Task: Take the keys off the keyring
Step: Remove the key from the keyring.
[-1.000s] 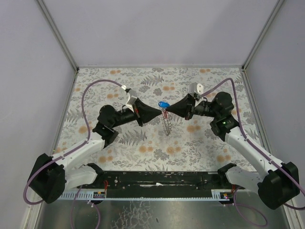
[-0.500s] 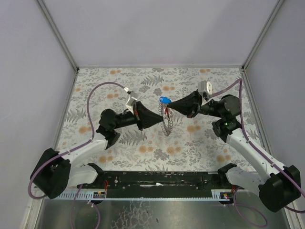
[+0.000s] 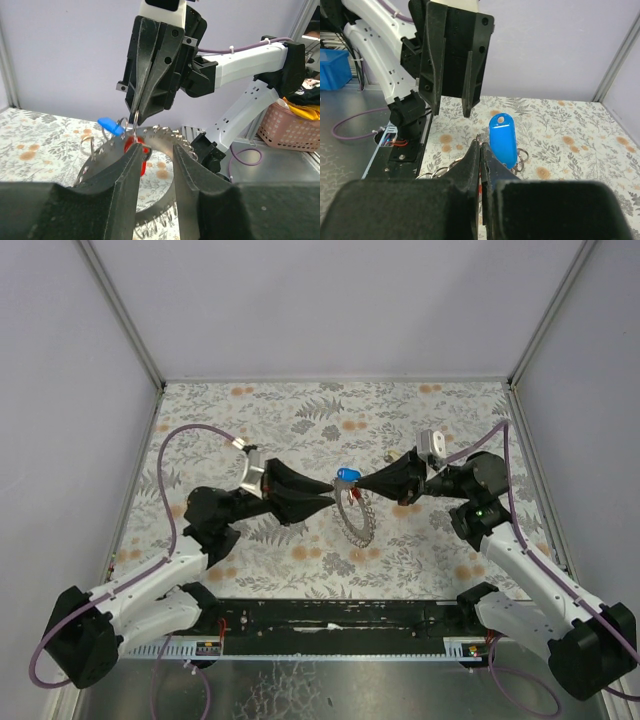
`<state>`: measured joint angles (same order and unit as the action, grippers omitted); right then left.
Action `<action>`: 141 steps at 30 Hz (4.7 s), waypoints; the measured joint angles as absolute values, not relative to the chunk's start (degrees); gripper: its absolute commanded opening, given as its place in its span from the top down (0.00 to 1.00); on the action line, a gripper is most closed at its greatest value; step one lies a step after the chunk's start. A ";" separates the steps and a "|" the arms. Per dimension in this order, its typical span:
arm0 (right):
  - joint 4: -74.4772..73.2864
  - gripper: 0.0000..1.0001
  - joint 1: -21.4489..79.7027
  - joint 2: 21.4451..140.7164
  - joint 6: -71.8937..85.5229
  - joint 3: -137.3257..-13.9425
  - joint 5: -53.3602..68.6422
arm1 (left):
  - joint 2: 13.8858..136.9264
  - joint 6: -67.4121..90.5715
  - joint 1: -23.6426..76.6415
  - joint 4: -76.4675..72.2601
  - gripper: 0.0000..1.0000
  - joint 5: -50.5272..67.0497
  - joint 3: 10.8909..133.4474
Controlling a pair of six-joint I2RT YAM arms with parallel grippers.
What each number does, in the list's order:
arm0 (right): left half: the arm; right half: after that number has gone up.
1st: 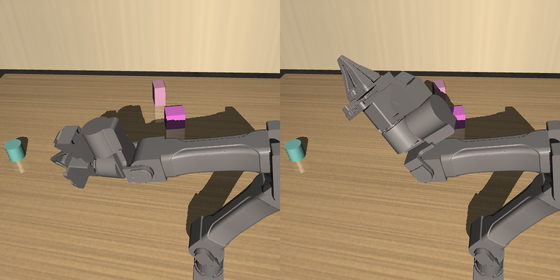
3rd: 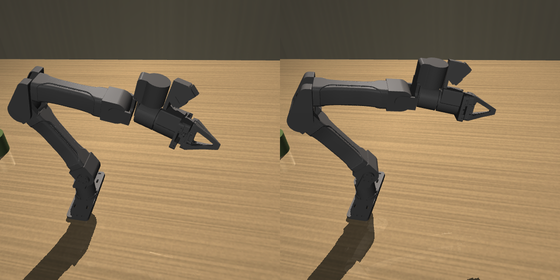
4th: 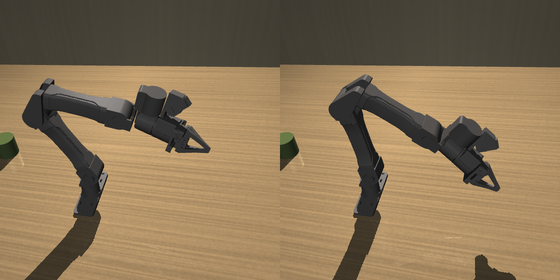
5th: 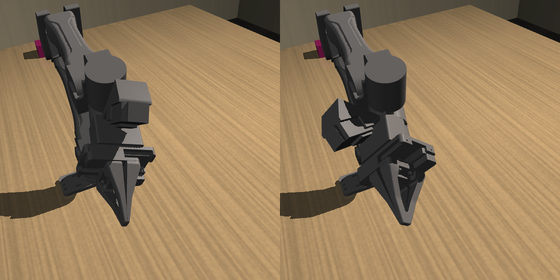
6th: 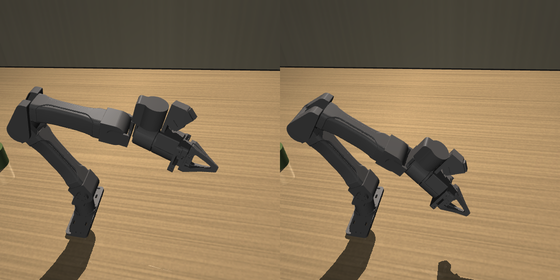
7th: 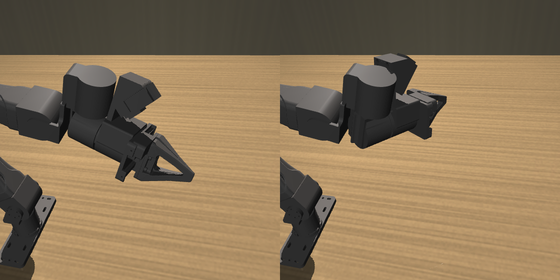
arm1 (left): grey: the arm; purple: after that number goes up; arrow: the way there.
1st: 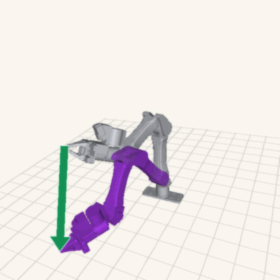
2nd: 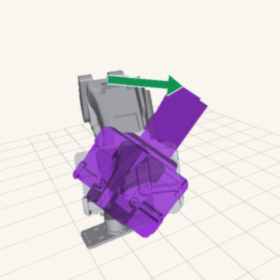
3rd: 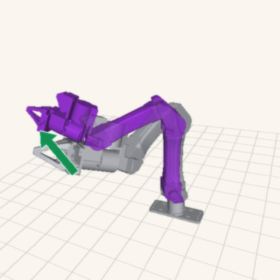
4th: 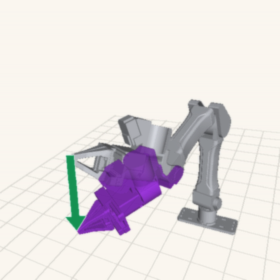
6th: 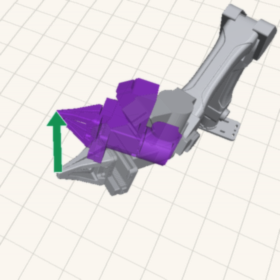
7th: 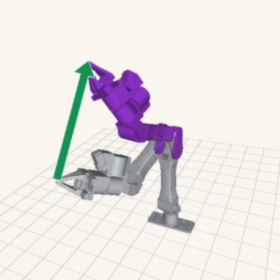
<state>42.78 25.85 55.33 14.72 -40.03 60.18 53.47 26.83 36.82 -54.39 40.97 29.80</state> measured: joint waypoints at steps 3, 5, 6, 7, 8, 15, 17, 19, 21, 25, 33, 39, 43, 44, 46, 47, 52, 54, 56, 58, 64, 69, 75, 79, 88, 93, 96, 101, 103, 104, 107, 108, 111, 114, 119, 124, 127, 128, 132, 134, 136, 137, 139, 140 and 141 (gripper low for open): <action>42.50 1.00 25.85 55.16 14.52 -39.46 61.10 | 56.77 24.49 39.68 -52.45 0.69 40.21 32.36; 42.26 1.00 25.85 55.05 14.37 -39.31 61.28 | 58.28 23.09 40.91 -51.29 0.67 39.38 33.82; 42.11 1.00 25.85 54.98 14.26 -39.29 61.54 | 58.72 22.46 41.28 -50.85 0.67 38.89 34.20; 41.93 1.00 25.85 54.89 14.06 -39.29 61.69 | 59.16 21.80 41.69 -50.35 0.67 38.24 34.41; 41.87 1.00 25.85 54.81 13.87 -39.22 61.82 | 59.42 21.30 41.87 -49.98 0.67 37.82 34.46; 41.85 1.00 25.82 54.65 13.28 -38.81 62.22 | 61.58 18.92 41.98 -46.68 0.68 34.68 35.79; 41.85 1.00 25.82 54.65 13.26 -38.79 62.22 | 62.06 18.63 41.98 -46.37 0.71 34.37 36.18; 41.82 1.00 25.82 54.65 13.23 -38.79 62.15 | 62.46 18.55 41.98 -46.33 0.74 34.50 36.49; 41.82 1.00 25.80 54.65 13.23 -38.79 62.08 | 62.76 18.55 41.98 -46.41 0.76 34.74 36.69; 41.82 1.00 25.78 54.65 13.26 -38.79 62.11 | 63.13 18.57 41.98 -46.46 0.78 35.57 36.84; 41.36 1.00 25.76 54.81 13.08 -38.79 62.11 | 64.40 19.14 41.98 -46.70 0.87 37.67 37.06; 40.56 1.00 25.76 54.92 12.47 -38.79 62.06 | 64.58 19.33 41.98 -46.74 0.99 38.37 37.30; 39.70 0.99 25.76 54.92 11.94 -38.79 61.91 | 64.62 19.40 41.98 -46.57 1.00 38.61 37.30; 39.40 0.96 25.76 54.89 11.66 -38.79 61.84 | 64.64 19.38 41.98 -46.46 1.00 38.61 37.30; 38.15 0.93 25.76 54.87 10.52 -38.92 61.67 | 64.64 19.11 41.98 -45.41 1.00 38.61 37.54; 37.30 0.90 25.74 54.87 9.74 -39.07 61.65 | 64.64 18.76 41.98 -44.58 1.00 38.57 37.74; 25.87 0.87 25.71 54.83 1.54 -42.76 62.04 | 63.75 14.85 42.04 -35.51 1.00 38.28 40.64; 20.86 0.86 25.71 54.89 -2.11 -44.95 62.17 | 63.31 12.43 42.33 -31.09 1.00 37.95 42.50; 17.10 0.86 25.71 55.05 -5.02 -46.63 62.19 | 63.07 10.07 42.46 -26.87 1.00 37.69 44.49; 13.82 0.86 25.71 55.53 -7.57 -48.16 62.17 | 63.13 8.01 42.72 -23.07 1.00 37.52 46.37; 7.44 0.85 25.71 57.65 -12.82 -50.89 62.06 | 64.38 2.96 42.76 -12.69 1.00 37.06 51.37; 1.67 0.84 25.69 59.88 -16.34 -53.47 62.06 | 65.91 0.54 42.76 -5.96 1.00 37.04 54.70; -4.19 0.84 25.80 61.34 -21.06 -55.57 61.65 | 67.77 -1.17 42.76 -0.27 1.00 37.04 57.80; -7.20 0.89 25.93 61.65 -23.88 -56.71 60.55 | 69.34 -2.04 42.76 3.36 1.00 37.06 60.38; -12.88 0.85 26.96 62.00 -29.45 -58.06 58.89 | 71.22 -3.57 43.05 9.61 1.00 37.45 63.64; -15.03 0.87 27.64 62.11 -31.79 -58.61 57.67 | 72.88 -4.34 43.05 13.56 1.00 37.98 66.19; -16.62 0.88 28.25 62.39 -33.34 -59.11 56.82 | 73.54 -4.84 43.05 15.75 1.00 38.15 67.40; -19.81 1.00 29.76 62.89 -36.53 -60.03 54.89 | 74.70 -5.82 43.07 19.94 1.00 38.54 69.28; -21.02 1.00 30.24 63.13 -37.78 -60.42 54.39 | 74.98 -6.33 43.09 21.12 1.00 38.57 69.73; -21.54 1.00 30.39 63.18 -38.15 -60.62 54.19 | 75.00 -6.44 43.09 21.45 1.00 38.59 69.78; -22.15 1.00 30.79 63.22 -38.83 -60.77 53.60 | 74.98 -6.48 43.09 21.82 0.82 38.52 69.80; -22.06 1.00 30.83 63.16 -38.72 -60.77 53.58 | 74.83 -6.37 43.09 21.39 0.77 38.48 69.60; -20.86 1.00 31.09 62.70 -37.19 -60.66 53.69 | 72.36 -4.05 43.07 15.97 0.63 38.41 66.02; -16.14 1.00 31.18 61.34 -32.36 -59.22 55.05 | 67.29 -0.91 43.07 8.05 0.54 38.06 60.40; -1.91 1.00 29.95 57.12 -17.56 -53.30 58.85 | 57.17 4.58 42.57 -3.64 0.48 34.74 53.01; 18.02 1.00 28.97 54.35 -0.84 -44.58 60.73 | 49.65 8.91 41.21 -11.29 0.48 32.34 47.68; 27.27 1.00 28.47 53.95 7.11 -40.49 60.66 | 47.51 11.22 40.64 -15.77 0.50 31.88 43.99; 30.00 1.00 28.36 53.95 9.32 -39.48 60.55 | 47.37 12.03 40.45 -17.30 0.51 31.88 42.65; 38.48 1.00 28.16 53.71 15.25 -36.60 59.44 | 49.41 14.70 40.21 -21.19 0.56 32.05 40.29; 41.21 1.00 27.99 53.43 16.78 -35.73 58.96 | 51.59 16.36 39.94 -23.55 0.57 32.53 40.14; 43.29 1.00 27.88 53.06 17.91 -35.07 58.43 | 53.49 18.15 39.68 -25.87 0.59 33.28 40.10; 44.21 1.00 27.83 52.86 18.31 -34.76 58.04 | 54.57 19.18 39.66 -27.57 0.59 33.76 39.99; 45.43 1.00 27.70 52.56 18.74 -34.22 57.60 | 56.10 21.04 39.55 -30.04 0.60 34.76 39.81; 45.89 1.00 27.68 52.42 18.92 -33.95 57.45 | 56.75 21.96 39.46 -31.27 0.60 35.22 39.66; 46.24 1.00 27.68 52.31 19.05 -33.69 57.30 | 57.25 22.79 39.40 -32.21 0.60 35.73 39.51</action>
